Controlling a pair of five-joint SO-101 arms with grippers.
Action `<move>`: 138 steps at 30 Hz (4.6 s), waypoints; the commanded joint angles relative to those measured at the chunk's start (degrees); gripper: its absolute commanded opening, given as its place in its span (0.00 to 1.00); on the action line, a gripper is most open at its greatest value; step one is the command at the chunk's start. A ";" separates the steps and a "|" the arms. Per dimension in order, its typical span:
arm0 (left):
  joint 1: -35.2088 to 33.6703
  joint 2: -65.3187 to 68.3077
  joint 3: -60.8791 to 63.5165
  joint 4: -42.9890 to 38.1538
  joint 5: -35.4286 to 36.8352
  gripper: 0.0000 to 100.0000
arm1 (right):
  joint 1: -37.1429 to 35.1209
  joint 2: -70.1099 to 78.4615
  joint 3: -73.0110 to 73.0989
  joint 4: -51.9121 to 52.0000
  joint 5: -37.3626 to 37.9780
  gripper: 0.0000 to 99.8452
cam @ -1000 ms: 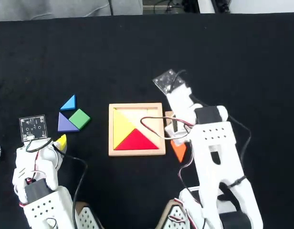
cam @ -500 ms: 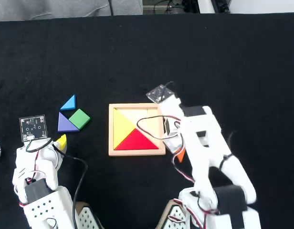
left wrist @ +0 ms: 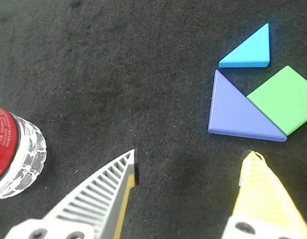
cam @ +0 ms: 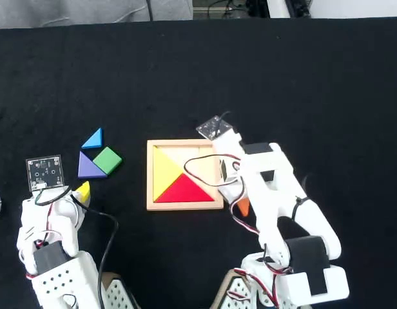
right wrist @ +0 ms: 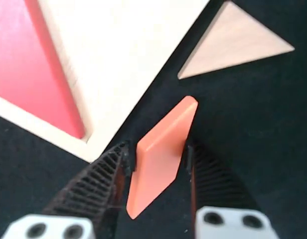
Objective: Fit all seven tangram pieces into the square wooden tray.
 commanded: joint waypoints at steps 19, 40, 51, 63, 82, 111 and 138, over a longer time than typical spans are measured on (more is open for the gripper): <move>0.75 -0.09 1.01 0.18 -0.70 0.33 | 9.85 0.13 -7.96 -0.35 2.73 0.01; 0.75 -0.09 1.01 0.18 -0.70 0.33 | -5.45 0.13 -24.04 12.31 -17.05 0.01; 0.75 -0.09 1.01 0.18 -0.70 0.33 | -14.07 0.48 -25.89 11.16 -32.26 0.01; 0.66 -0.09 1.01 0.18 -0.70 0.33 | -13.89 11.91 -27.03 5.36 -39.38 0.01; 0.66 -0.09 1.01 0.18 -0.70 0.33 | -16.00 12.53 -25.89 6.95 -41.32 0.01; 0.75 -0.09 1.01 0.18 -0.70 0.33 | -11.08 12.09 -30.99 2.90 -24.26 0.07; 0.75 -0.18 1.01 0.18 -0.70 0.33 | -12.75 27.12 -42.68 9.67 -22.42 0.08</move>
